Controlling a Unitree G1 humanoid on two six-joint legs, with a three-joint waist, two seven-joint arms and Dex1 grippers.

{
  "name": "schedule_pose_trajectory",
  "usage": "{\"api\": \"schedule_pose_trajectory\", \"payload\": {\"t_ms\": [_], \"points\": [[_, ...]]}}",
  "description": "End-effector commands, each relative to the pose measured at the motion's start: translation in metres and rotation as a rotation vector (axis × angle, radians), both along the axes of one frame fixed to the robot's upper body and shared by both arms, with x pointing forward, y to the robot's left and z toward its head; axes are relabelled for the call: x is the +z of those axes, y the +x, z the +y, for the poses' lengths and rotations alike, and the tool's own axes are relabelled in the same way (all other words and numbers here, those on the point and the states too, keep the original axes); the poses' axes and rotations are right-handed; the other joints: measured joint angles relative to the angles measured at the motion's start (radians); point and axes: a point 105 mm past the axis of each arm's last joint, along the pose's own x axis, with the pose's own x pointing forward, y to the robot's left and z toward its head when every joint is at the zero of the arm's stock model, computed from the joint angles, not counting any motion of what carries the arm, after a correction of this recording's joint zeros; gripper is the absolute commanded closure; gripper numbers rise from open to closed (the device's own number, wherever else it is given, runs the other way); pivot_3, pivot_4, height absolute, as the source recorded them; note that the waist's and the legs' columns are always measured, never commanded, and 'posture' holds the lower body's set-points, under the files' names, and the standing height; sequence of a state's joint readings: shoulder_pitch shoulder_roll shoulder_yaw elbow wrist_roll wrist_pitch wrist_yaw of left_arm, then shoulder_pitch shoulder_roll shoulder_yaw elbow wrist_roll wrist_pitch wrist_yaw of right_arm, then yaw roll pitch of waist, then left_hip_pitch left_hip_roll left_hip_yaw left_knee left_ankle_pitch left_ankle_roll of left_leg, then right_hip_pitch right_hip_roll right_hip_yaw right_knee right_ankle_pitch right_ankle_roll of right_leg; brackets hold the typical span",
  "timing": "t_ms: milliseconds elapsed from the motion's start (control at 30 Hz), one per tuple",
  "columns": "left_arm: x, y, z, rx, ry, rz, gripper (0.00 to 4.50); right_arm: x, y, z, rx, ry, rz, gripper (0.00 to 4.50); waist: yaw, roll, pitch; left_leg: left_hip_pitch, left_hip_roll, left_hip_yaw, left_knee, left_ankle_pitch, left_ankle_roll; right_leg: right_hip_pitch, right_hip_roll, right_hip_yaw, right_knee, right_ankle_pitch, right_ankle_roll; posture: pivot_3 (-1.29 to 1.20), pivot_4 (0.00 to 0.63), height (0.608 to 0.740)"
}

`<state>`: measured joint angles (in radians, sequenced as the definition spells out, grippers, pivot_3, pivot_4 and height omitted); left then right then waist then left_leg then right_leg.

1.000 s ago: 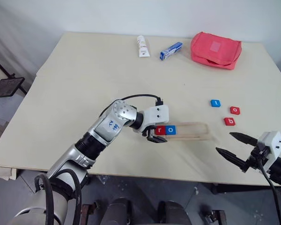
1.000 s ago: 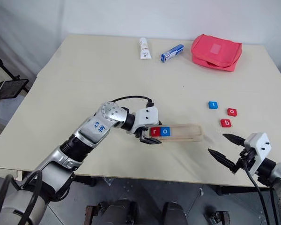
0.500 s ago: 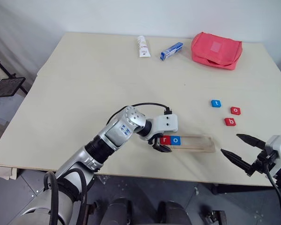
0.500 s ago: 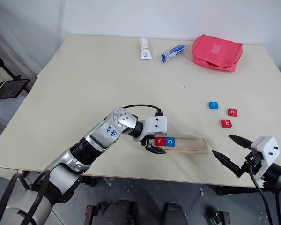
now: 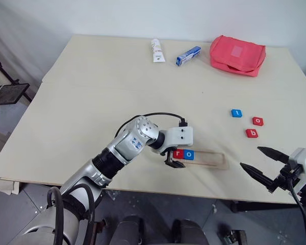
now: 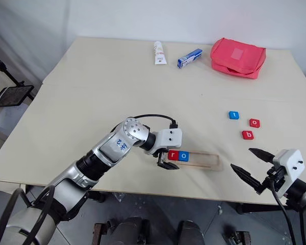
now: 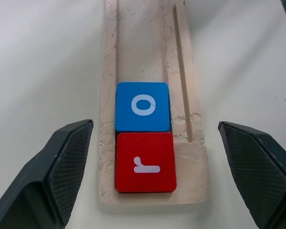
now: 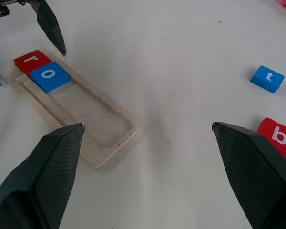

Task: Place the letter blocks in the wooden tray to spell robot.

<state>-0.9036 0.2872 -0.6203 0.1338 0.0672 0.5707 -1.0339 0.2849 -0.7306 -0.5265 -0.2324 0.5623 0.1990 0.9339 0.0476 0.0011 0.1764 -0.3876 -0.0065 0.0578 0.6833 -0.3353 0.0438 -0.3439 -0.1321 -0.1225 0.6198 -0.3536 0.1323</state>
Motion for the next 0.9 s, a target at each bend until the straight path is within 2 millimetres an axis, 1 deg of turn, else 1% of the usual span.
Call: {"api": "schedule_pose_trajectory", "payload": {"t_ms": [33,100,133,267,333,400,533,633,767,900], "points": [[0.015,0.001,0.002,-0.025,-0.084,-0.064,0.03,0.019,-0.004,-0.001,-0.038,0.0,-0.072,0.0,0.0,0.0,0.0,0.0,0.0,0.0,0.0,0.0,0.0,0.0,0.0,0.0,0.0,0.0,0.0,0.0,0.15,0.74],[0.022,0.001,0.007,-0.026,-0.15,-0.074,0.03,0.022,-0.005,0.001,-0.061,0.015,-0.087,0.0,0.0,0.0,0.0,0.0,0.0,0.0,0.0,0.0,0.0,0.0,0.0,0.0,0.0,0.0,0.0,0.0,0.15,0.74],[0.026,0.0,0.008,-0.028,-0.21,-0.061,0.03,0.023,-0.005,0.002,-0.082,0.031,-0.093,0.0,-0.001,0.0,0.0,0.0,0.0,-0.001,0.0,0.0,0.0,0.0,0.0,0.0,0.0,0.0,0.0,0.0,0.15,0.74],[0.036,-0.004,0.01,-0.049,-0.364,-0.039,0.03,0.026,-0.002,-0.001,-0.145,0.056,-0.105,0.0,-0.001,0.0,0.0,0.0,0.0,-0.001,0.001,0.0,0.0,0.0,0.0,0.0,0.001,0.0,0.0,0.0,0.15,0.74],[0.042,-0.009,0.019,-0.084,-0.501,-0.037,0.03,0.025,0.005,-0.007,-0.268,0.072,-0.116,0.0,-0.001,0.001,0.0,0.0,0.0,-0.001,0.001,0.0,0.0,0.0,0.0,0.0,0.001,0.0,0.0,0.0,0.15,0.74],[0.038,-0.011,0.031,-0.101,-0.545,-0.057,0.03,0.025,0.011,-0.011,-0.368,0.081,-0.132,0.0,-0.002,0.001,-0.001,0.001,0.0,-0.001,0.001,0.0,0.0,0.0,-0.001,0.001,0.002,0.0,0.0,0.0,0.15,0.74],[0.037,-0.01,0.043,-0.089,-0.618,-0.098,0.03,0.028,0.017,-0.019,-0.477,0.108,-0.154,0.0,-0.004,0.001,-0.001,0.001,0.0,-0.001,0.001,0.0,0.0,0.0,-0.001,0.0,0.002,0.0,0.0,0.0,0.15,0.74],[0.028,-0.011,0.057,-0.079,-0.655,-0.123,0.03,0.023,0.022,-0.028,-0.56,0.129,-0.131,0.0,-0.004,0.002,-0.001,0.001,0.0,-0.001,0.001,0.0,0.0,0.0,-0.001,0.0,0.002,0.0,0.0,0.0,0.15,0.74],[0.005,-0.015,0.068,-0.085,-0.634,-0.148,0.03,0.016,0.03,-0.028,-0.568,0.145,-0.105,0.0,-0.011,0.003,-0.002,0.001,0.0,-0.001,0.0,0.0,0.0,0.0,-0.001,0.0,0.003,0.0,0.0,0.0,0.15,0.74],[0.002,-0.014,0.076,-0.074,-0.651,-0.137,0.03,0.012,0.035,-0.028,-0.539,0.145,-0.076,0.0,-0.012,0.003,-0.002,0.001,-0.001,-0.001,0.001,0.0,0.0,0.0,-0.001,0.0,0.003,0.0,0.0,0.0,0.15,0.74]]}}
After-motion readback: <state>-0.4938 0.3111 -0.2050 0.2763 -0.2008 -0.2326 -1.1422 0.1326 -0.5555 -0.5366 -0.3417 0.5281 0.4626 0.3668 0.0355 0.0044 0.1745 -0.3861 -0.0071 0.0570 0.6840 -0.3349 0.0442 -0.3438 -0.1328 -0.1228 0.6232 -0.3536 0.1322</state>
